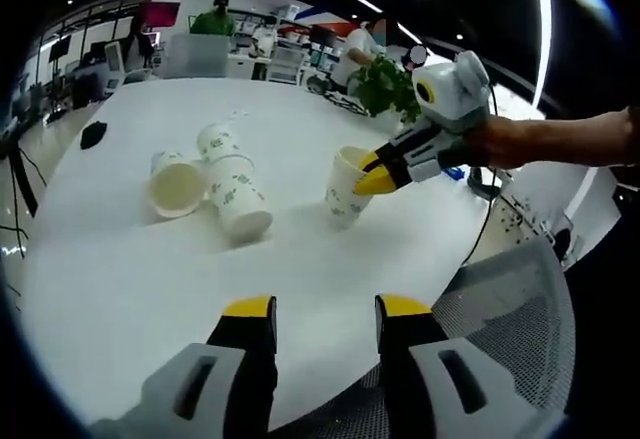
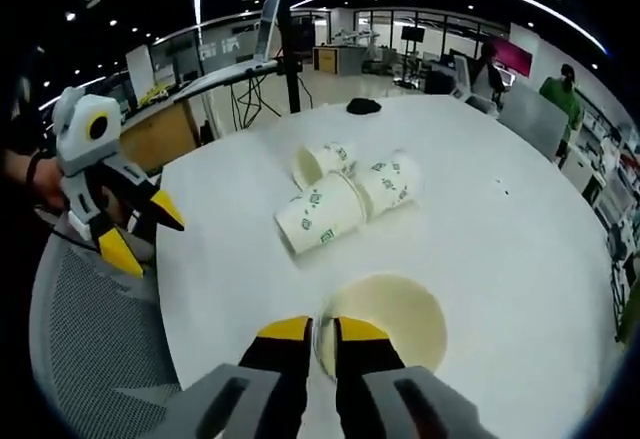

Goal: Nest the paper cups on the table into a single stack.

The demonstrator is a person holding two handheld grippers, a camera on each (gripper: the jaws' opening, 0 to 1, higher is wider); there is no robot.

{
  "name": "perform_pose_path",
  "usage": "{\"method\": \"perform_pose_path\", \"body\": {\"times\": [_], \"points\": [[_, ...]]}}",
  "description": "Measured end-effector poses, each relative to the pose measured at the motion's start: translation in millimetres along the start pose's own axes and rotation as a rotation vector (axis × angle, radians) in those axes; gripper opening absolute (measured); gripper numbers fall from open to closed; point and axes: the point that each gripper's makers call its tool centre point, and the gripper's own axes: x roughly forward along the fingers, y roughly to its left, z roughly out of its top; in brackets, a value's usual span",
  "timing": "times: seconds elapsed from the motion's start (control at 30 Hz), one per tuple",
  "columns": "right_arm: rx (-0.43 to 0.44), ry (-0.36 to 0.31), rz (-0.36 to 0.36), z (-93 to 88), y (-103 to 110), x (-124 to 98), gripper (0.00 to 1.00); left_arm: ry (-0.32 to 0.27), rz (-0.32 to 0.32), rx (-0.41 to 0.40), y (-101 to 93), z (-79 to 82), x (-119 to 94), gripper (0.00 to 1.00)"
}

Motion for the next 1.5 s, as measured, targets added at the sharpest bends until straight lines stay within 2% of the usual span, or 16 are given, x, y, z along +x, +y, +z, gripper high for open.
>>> {"method": "perform_pose_path", "body": {"times": [0.13, 0.3, 0.5, 0.6, 0.67, 0.73, 0.83, 0.97, 1.17, 1.2, 1.33, 1.5], "points": [[-0.003, -0.007, 0.021, 2.2, 3.5, -4.8, 0.15, -0.002, 0.009, -0.012, 0.4, 1.5, -1.1, 0.38], [0.004, -0.046, 0.015, 8.1, -6.1, -18.6, 0.18, -0.005, 0.016, -0.02, 0.7, 5.1, -1.3, 0.38], [0.053, -0.104, 0.0, 17.9, -11.0, -39.6, 0.27, -0.014, 0.055, -0.065, 15.5, 8.5, 0.6, 0.39], [0.078, -0.133, -0.021, 19.5, -10.4, -53.1, 0.35, -0.028, 0.074, -0.091, 21.0, 14.5, 3.9, 0.4], [0.082, -0.139, -0.035, 16.2, -10.5, -55.4, 0.41, -0.039, 0.096, -0.112, 32.3, 22.3, 8.6, 0.41], [0.08, -0.14, -0.048, 15.0, -7.3, -64.2, 0.42, -0.046, 0.115, -0.117, 38.2, 28.0, 13.3, 0.42], [0.106, -0.147, -0.066, 7.3, -7.2, -73.3, 0.45, -0.04, 0.141, -0.119, 44.7, 36.3, 24.2, 0.45], [0.139, -0.149, -0.085, -5.6, -7.6, -82.0, 0.5, -0.045, 0.14, -0.142, 50.8, 44.9, 34.3, 0.46], [0.212, -0.168, -0.103, -25.1, 9.9, -93.3, 0.6, -0.03, 0.141, -0.15, 60.5, 55.4, 54.4, 0.49], [0.221, -0.167, -0.106, -30.3, 6.6, -93.7, 0.61, -0.024, 0.146, -0.152, 61.7, 56.8, 57.7, 0.5], [0.28, -0.18, -0.117, -45.8, 16.1, -98.8, 0.61, -0.004, 0.164, -0.186, 64.0, 57.6, 64.2, 0.58], [0.374, -0.202, -0.132, -66.5, 32.8, -104.8, 0.6, 0.013, 0.18, -0.222, 72.0, 61.8, 80.4, 0.58]]}}
